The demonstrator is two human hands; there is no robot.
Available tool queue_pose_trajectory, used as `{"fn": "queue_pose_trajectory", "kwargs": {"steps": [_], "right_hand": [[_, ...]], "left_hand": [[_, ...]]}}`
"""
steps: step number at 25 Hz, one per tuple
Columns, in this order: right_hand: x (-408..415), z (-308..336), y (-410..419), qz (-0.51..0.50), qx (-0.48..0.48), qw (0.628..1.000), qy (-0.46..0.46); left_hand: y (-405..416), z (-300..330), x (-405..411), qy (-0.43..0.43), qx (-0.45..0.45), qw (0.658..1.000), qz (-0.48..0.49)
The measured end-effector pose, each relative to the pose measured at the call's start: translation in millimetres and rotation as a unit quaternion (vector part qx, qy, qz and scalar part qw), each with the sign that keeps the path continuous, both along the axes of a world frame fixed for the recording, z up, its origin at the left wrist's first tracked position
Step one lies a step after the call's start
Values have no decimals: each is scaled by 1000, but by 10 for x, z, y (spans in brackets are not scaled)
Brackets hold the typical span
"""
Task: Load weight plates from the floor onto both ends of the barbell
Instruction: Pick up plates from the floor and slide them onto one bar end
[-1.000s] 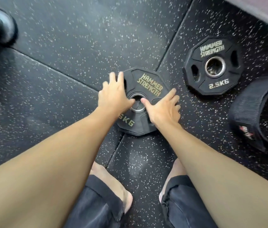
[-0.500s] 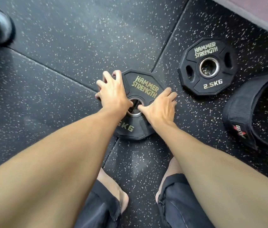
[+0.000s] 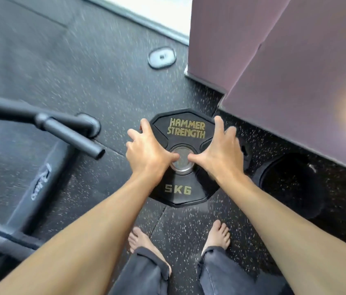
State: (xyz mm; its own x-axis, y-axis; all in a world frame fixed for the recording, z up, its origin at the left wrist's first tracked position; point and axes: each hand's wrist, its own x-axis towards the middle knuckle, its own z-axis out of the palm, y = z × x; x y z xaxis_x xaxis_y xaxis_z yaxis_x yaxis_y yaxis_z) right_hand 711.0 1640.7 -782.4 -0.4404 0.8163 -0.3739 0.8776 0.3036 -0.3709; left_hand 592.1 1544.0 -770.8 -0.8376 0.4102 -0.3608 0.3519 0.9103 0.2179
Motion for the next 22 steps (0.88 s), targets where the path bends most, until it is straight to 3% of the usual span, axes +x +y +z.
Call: {"fn": "queue_pose_trajectory", "kwargs": {"steps": [4,9,13,17,22], "right_hand": [[-231,1778,311,13,39,991,127],[-418,4074,500,46,141,954,259],[-546,5771,494,66,200,903,375],[-598,7284,275,101,262,851,443],[-675,8619,-308,156,288,773,543]], "left_hand": [[202,1865,-256,49,109,993,6],[222,4194,-468,139,222,965,-4],[131,5937,-555,228,320,919,-32],[-231,7416,-520,346,350,869,-42],[-1069,8772,-407,473,366,801,-28]]}}
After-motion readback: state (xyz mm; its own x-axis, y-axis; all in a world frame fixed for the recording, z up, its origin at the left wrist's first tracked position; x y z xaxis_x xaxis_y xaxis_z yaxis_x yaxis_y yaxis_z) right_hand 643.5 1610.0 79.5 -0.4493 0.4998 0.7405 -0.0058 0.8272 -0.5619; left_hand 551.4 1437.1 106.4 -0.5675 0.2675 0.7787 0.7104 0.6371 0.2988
